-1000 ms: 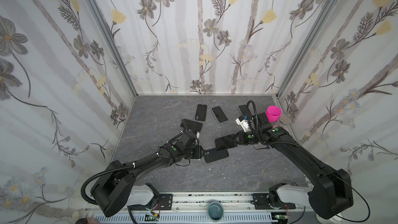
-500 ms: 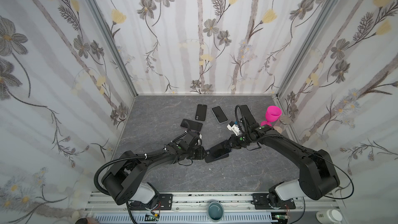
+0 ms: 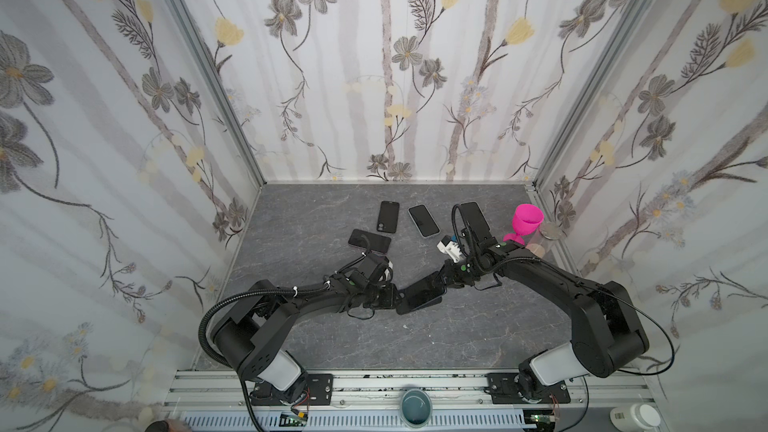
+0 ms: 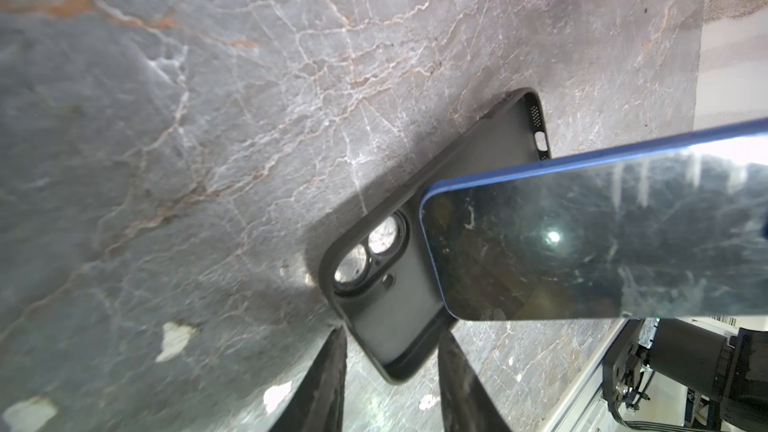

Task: Put the phone into the phone case
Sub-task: 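Insert the phone's edge into the case with the right gripper while the left holds it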

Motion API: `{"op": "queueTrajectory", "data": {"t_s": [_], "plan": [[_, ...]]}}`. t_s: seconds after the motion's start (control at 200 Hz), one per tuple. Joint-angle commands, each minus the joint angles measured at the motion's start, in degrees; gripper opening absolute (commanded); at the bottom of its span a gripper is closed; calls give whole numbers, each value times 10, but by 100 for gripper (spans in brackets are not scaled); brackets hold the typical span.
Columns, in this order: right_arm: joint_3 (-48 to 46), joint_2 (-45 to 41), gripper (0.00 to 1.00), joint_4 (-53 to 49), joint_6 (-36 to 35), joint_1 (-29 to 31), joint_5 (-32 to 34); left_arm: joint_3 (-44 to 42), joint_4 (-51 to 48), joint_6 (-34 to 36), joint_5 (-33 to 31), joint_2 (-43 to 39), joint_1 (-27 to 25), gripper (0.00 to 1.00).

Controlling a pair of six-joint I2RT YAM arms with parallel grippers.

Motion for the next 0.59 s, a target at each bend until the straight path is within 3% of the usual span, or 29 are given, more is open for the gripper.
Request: {"op": "queueTrajectory", "data": {"t_s": [0.0,0.245,0.59], "plan": [[-5,-3,0,7,9,-2,-9,9,35,-6,12,11,1,37],[-12,-5,0,12,14,-6,-8,33,61,-6,21,51,1,37],[-19,-12,0,24,25,-9,-29,17,54,-9,16,29,1,39]]}}
